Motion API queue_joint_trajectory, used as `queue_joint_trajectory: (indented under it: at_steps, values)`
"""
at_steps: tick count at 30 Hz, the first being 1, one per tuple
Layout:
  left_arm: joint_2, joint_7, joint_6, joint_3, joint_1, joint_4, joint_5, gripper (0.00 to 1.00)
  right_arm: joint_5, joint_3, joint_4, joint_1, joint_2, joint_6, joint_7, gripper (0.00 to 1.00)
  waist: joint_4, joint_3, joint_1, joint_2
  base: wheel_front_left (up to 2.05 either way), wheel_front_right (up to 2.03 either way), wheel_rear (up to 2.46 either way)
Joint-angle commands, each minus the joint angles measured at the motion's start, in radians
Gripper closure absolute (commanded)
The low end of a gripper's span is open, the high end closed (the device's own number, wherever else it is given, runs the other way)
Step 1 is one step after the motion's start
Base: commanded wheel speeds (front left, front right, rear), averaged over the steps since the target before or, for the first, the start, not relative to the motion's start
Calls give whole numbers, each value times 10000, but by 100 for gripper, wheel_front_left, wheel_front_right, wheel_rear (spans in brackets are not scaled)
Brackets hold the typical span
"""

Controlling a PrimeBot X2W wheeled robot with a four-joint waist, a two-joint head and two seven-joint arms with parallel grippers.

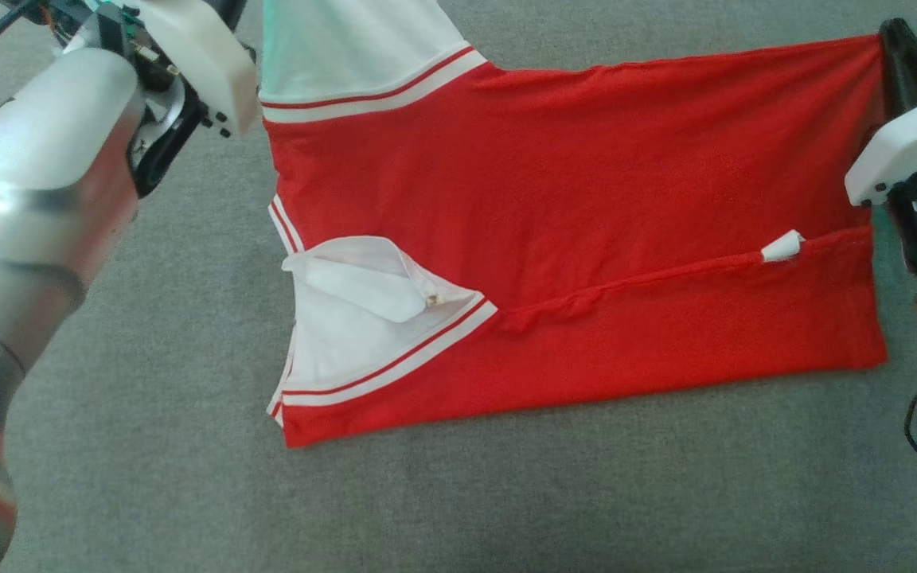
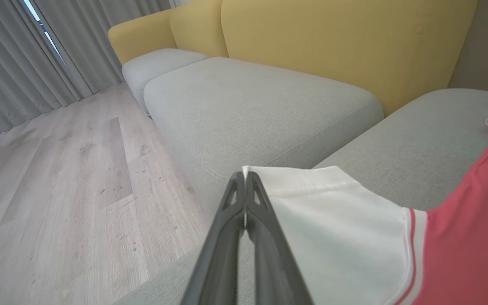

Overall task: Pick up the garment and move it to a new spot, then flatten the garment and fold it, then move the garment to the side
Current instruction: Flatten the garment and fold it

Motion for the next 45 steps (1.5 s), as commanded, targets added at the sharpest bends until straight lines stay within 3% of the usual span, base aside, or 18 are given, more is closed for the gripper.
queue_joint_trajectory:
  at_steps: [1,7,13,17,24,31,36,45]
  values:
    - [294,-154,21,314,-426,-111,-144,100,57,-4,-460,97,7,-7,-251,100,71,-92,0,0,0,0,0]
    - [592,-745,33,577,228,-592,-662,100,307,-337,-858,1075,-137,-7,-556,100,386,-333,0,0,0,0,0]
    - [1104,-1143,523,719,1388,-1861,-720,100,427,-844,-1529,2173,-120,-7,-562,100,684,-633,0,0,0,0,0]
    - [1556,-1241,1202,822,2462,-3329,-797,100,455,-1141,-2112,3006,-153,-7,-474,100,813,-818,0,0,0,0,0]
    - [2691,-1284,2765,748,4417,-6399,-792,100,507,-1608,-3176,4407,-161,-7,-177,100,932,-993,0,0,0,0,0]
    - [3651,-1292,3961,625,5878,-8557,-842,100,544,-2043,-4304,5813,176,-7,141,100,1018,-1179,0,0,0,0,0]
    - [3707,-1300,4500,533,6948,-9267,-1090,100,505,-2191,-4779,6555,355,-7,454,100,959,-1200,0,0,0,0,0]
    - [3149,-1317,4478,565,7964,-8883,-1122,100,597,-2182,-4655,6750,408,-7,1070,100,949,-1000,0,0,0,0,0]
